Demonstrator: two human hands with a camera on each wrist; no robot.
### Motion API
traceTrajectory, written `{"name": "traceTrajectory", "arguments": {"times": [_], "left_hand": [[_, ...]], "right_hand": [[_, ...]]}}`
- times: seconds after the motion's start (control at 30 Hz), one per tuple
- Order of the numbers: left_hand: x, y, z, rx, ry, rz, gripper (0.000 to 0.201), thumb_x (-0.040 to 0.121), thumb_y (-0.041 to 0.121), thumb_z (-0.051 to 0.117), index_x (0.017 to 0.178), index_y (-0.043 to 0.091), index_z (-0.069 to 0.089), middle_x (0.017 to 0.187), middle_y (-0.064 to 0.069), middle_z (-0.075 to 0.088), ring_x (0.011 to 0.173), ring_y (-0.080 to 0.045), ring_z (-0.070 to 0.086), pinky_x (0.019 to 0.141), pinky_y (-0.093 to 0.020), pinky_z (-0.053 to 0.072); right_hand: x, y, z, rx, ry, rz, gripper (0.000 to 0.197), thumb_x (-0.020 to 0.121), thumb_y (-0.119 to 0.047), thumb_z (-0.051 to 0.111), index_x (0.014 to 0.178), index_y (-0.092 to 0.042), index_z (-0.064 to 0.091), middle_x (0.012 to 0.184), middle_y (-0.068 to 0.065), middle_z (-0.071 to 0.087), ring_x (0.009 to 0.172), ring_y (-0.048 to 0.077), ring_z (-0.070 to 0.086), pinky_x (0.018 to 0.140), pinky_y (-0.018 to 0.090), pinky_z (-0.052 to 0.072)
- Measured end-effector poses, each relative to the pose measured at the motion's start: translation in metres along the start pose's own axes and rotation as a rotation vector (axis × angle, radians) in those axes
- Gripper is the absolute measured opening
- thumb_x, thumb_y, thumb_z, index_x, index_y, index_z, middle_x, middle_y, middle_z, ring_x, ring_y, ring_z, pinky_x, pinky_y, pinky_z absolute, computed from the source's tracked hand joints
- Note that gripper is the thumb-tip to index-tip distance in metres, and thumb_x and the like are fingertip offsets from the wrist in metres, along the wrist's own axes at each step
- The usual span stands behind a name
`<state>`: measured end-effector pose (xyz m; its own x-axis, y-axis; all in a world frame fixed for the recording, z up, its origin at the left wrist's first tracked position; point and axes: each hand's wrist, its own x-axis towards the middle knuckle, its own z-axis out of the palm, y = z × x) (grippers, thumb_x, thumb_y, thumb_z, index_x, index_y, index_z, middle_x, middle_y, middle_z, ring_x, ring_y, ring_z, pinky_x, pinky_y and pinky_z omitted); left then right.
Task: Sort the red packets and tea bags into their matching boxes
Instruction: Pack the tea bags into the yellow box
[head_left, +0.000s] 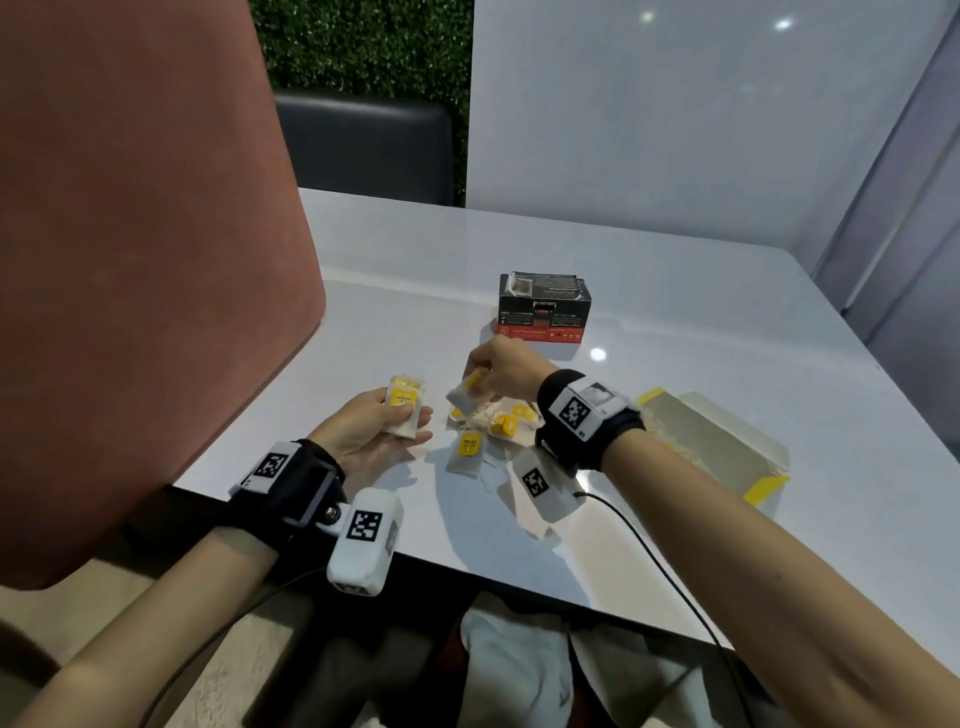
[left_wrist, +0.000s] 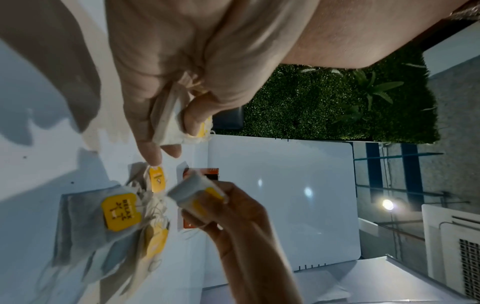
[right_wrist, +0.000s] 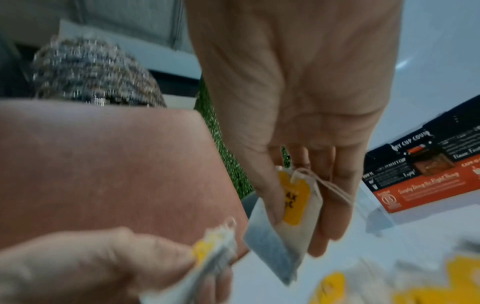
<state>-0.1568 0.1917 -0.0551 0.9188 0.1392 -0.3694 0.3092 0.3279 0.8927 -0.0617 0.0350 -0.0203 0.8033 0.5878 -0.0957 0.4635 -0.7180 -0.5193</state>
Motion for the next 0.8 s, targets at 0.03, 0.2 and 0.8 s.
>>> {"name": "traceTrajectory", "arguments": {"times": [0.03,0.2,0.8], "left_hand": [[0.0,0.0,0.002,0.009,-0.008,-0.006,0.015,0.096,-0.004,0.039,0.105,-0.002,0.05,0.093,-0.016,0.057,0.086,-0.022,0.058,0.059,-0.029,0.058],[0.001,-0.002,0.014,-0.019,-0.055,-0.035,0.018,0.098,0.006,0.039,0.091,0.0,0.055,0.072,-0.011,0.065,0.065,-0.016,0.065,0.058,-0.031,0.06],[-0.006,0.006,0.029,-0.206,-0.143,-0.127,0.02,0.099,0.001,0.033,0.092,-0.008,0.05,0.085,-0.019,0.054,0.078,-0.025,0.059,0.065,-0.036,0.058]], "right_hand": [[-0.003,0.0,-0.006,0.077,-0.005,-0.009,0.021,0.083,0.003,0.058,0.103,0.003,0.064,0.102,0.019,0.064,0.083,0.026,0.062,0.075,0.035,0.058],[-0.01,-0.011,-0.027,0.128,-0.124,-0.121,0.018,0.085,0.002,0.057,0.101,0.0,0.063,0.078,0.006,0.064,0.064,0.018,0.062,0.056,0.019,0.052],[-0.012,-0.015,-0.018,0.056,-0.039,-0.071,0.026,0.086,0.001,0.059,0.112,0.0,0.055,0.088,0.009,0.06,0.074,0.023,0.063,0.056,0.022,0.051]]}}
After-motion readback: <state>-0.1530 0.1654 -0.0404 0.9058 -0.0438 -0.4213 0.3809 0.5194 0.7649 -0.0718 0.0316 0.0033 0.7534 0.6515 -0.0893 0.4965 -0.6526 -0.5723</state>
